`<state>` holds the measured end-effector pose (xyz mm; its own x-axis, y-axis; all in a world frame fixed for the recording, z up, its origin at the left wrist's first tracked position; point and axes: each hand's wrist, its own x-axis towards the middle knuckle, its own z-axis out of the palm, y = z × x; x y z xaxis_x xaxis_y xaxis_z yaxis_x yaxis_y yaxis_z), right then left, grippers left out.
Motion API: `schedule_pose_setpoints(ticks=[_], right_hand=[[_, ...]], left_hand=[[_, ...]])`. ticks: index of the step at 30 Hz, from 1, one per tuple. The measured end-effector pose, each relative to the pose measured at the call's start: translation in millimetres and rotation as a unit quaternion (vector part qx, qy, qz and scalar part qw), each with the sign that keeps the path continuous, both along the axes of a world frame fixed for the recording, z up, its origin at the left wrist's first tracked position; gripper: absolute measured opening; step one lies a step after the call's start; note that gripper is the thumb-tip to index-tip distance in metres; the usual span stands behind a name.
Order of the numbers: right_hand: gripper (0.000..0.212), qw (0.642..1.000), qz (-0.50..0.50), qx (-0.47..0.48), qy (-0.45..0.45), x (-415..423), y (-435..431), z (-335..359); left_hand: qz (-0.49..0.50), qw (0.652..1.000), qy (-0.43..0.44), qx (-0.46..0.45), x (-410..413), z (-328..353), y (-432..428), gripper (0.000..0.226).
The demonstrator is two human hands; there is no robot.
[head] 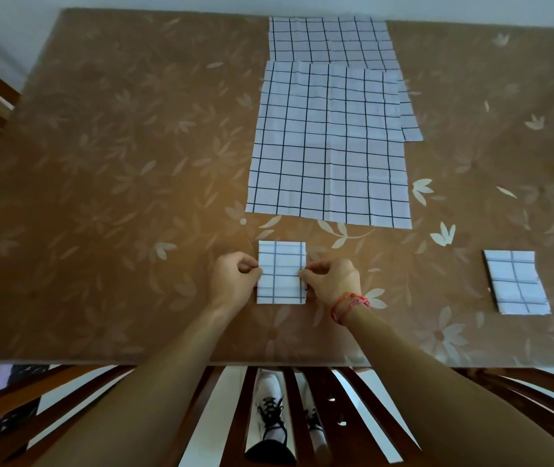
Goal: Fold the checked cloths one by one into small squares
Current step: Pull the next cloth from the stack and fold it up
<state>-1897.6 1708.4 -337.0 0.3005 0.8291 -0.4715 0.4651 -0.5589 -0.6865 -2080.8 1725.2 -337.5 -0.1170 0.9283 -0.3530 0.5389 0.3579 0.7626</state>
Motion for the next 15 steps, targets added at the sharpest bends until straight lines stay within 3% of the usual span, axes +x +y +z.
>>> schedule_pose_setpoints(ticks=[15], right_hand=[[0.010,0.999,0.010,0.020,-0.029,-3.7,2.1,-4.3]], left_hand=[[-0.031,0.997,0.059,0.040,0.2,2.1,2.6,0.008]])
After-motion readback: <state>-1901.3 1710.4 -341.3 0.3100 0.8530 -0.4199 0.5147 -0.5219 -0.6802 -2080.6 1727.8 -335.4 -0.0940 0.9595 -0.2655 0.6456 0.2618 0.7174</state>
